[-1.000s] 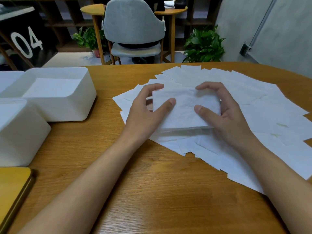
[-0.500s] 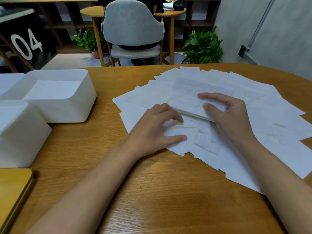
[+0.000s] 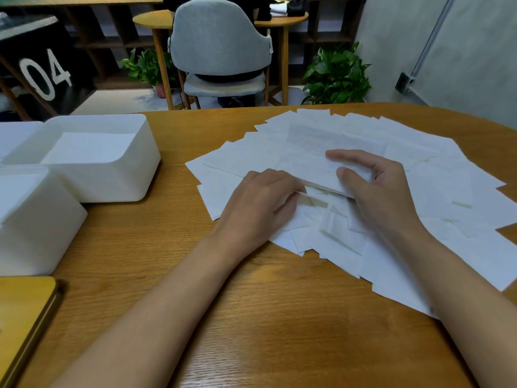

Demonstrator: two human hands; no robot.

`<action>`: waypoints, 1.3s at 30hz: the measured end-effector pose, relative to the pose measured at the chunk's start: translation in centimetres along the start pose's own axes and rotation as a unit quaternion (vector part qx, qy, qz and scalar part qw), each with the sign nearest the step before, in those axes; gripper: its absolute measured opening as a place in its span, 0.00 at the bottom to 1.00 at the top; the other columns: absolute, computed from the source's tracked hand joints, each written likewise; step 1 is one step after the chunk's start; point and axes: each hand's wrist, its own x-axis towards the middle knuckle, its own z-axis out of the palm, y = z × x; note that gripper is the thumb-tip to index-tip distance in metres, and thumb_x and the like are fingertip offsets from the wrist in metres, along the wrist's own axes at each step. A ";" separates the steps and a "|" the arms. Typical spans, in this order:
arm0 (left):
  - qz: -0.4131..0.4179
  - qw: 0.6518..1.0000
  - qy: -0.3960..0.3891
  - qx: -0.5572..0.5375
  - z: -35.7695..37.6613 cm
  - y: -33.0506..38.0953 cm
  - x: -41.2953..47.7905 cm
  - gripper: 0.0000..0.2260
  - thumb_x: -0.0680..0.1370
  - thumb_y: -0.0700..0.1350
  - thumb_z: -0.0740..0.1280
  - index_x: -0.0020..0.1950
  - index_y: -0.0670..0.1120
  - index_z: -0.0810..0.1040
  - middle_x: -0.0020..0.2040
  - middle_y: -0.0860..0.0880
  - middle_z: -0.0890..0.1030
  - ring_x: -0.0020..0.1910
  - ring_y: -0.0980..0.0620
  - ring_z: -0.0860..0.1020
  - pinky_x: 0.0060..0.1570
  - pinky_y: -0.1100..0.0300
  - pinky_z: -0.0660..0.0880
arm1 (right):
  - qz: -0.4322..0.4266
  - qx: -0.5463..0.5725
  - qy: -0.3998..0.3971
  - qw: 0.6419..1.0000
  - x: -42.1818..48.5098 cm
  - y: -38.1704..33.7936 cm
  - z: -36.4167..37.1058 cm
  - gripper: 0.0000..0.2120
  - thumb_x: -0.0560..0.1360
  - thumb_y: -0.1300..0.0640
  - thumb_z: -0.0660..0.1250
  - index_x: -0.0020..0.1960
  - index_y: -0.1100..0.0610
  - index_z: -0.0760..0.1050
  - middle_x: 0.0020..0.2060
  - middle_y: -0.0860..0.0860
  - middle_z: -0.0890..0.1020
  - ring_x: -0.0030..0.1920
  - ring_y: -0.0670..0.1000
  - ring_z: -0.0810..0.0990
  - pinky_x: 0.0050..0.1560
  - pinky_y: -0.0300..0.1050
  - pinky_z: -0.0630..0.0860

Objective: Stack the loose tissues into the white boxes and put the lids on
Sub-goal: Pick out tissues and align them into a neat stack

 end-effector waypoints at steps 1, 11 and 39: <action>-0.011 1.000 0.008 -0.012 -0.3 0.2 -0.2 0.06 0.80 0.41 0.68 0.55 0.45 0.84 0.51 0.53 0.85 0.51 0.51 0.81 0.53 0.53 0.74 | 0.001 -0.001 -0.003 1.000 0.0 0.0 0.0 0.16 0.80 0.66 0.67 0.59 0.48 0.86 0.57 0.37 0.86 0.63 0.34 0.78 0.66 0.30 0.71; -0.124 0.955 0.237 -0.127 -2.7 1.9 -0.1 0.06 0.79 0.35 0.64 0.48 0.44 0.78 0.40 0.51 0.80 0.40 0.57 0.77 0.42 0.64 0.71 | -0.019 -0.014 -0.038 0.999 0.0 -0.1 -0.1 0.10 0.82 0.48 0.69 0.59 0.48 0.86 0.58 0.38 0.86 0.65 0.36 0.78 0.70 0.38 0.71; -0.347 0.854 0.127 -0.366 -2.9 2.2 0.6 0.20 0.80 0.50 0.74 0.70 0.56 0.72 0.62 0.53 0.82 0.58 0.56 0.83 0.53 0.58 0.81 | -0.067 0.070 -0.077 0.992 -0.9 -1.3 0.2 0.32 0.79 0.63 0.72 0.77 0.44 0.65 0.71 0.32 0.71 0.71 0.36 0.72 0.67 0.33 0.71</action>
